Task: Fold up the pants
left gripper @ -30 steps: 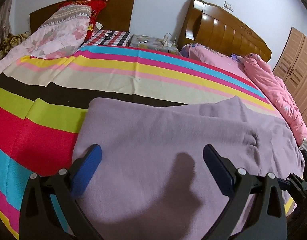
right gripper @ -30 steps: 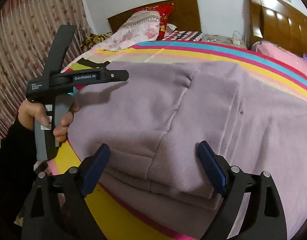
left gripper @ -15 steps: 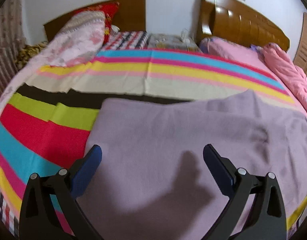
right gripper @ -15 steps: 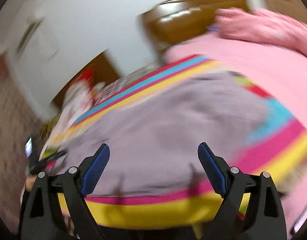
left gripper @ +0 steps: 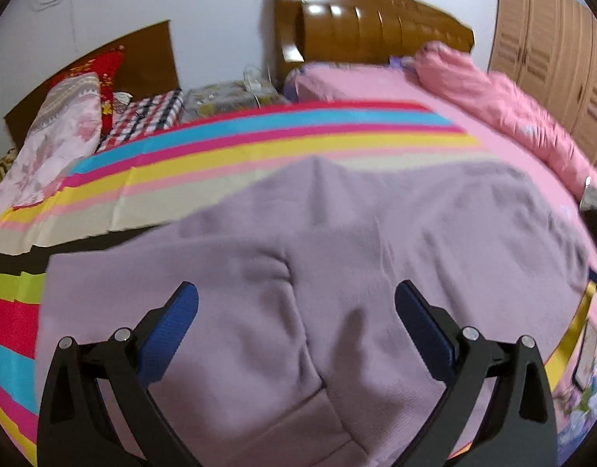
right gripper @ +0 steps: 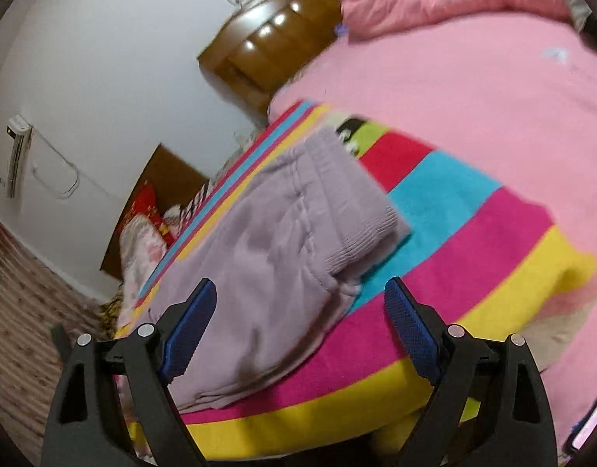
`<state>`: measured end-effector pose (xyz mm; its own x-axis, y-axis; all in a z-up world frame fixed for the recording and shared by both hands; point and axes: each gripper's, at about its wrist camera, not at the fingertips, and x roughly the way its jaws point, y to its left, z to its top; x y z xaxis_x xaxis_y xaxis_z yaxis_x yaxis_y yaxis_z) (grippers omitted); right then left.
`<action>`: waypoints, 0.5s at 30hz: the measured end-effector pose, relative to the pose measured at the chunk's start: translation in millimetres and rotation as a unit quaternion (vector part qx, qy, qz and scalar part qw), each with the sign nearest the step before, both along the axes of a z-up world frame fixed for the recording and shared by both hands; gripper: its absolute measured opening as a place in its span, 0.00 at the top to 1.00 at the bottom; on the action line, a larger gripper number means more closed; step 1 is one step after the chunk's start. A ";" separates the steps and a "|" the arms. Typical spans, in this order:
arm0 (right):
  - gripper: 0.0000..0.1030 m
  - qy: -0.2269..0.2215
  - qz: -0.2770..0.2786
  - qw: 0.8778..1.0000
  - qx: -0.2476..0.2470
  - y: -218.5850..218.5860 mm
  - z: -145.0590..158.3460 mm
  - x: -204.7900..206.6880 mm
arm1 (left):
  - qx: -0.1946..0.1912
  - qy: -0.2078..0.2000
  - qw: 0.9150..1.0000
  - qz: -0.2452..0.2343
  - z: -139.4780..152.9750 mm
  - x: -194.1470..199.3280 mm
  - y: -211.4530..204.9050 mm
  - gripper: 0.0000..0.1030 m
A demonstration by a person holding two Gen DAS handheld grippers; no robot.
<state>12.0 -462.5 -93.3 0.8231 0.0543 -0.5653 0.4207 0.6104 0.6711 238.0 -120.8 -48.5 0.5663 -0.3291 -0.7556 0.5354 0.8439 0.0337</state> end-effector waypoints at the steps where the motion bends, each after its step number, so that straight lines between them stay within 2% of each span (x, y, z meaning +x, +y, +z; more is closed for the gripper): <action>1: 0.15 0.011 0.007 1.000 0.002 1.5 -0.7 3.2 | 0.014 0.004 1.000 0.001 -7.2 1.3 -2.9 0.02; 2: 0.16 0.030 0.018 0.999 0.002 2.2 -2.1 10.3 | 0.033 0.011 0.999 0.004 -17.4 3.7 -4.9 0.02; 3: 0.16 0.041 0.029 0.999 -0.009 4.3 0.6 15.9 | 0.034 0.016 0.999 0.005 -24.9 4.8 -4.2 0.01; 5: 0.16 0.073 0.053 0.996 -0.024 9.4 3.6 27.9 | 0.005 0.025 1.000 0.009 -27.8 7.4 4.3 0.01; 9: 0.10 0.144 0.087 0.983 -0.075 21.3 10.0 55.1 | 0.014 0.022 1.000 0.010 -29.7 8.5 2.2 0.01; 10: 0.04 0.152 0.089 0.981 -0.082 23.9 10.1 59.2 | 0.012 0.024 1.000 0.010 -29.9 9.2 2.8 0.01; 13: 0.04 0.188 0.099 0.970 -0.115 37.0 9.9 71.1 | 0.008 0.028 1.000 0.010 -31.1 10.3 4.8 0.01; 15: 0.04 0.192 0.108 0.969 -0.115 38.5 8.9 69.5 | 0.007 0.029 1.000 0.010 -31.1 10.3 4.2 0.01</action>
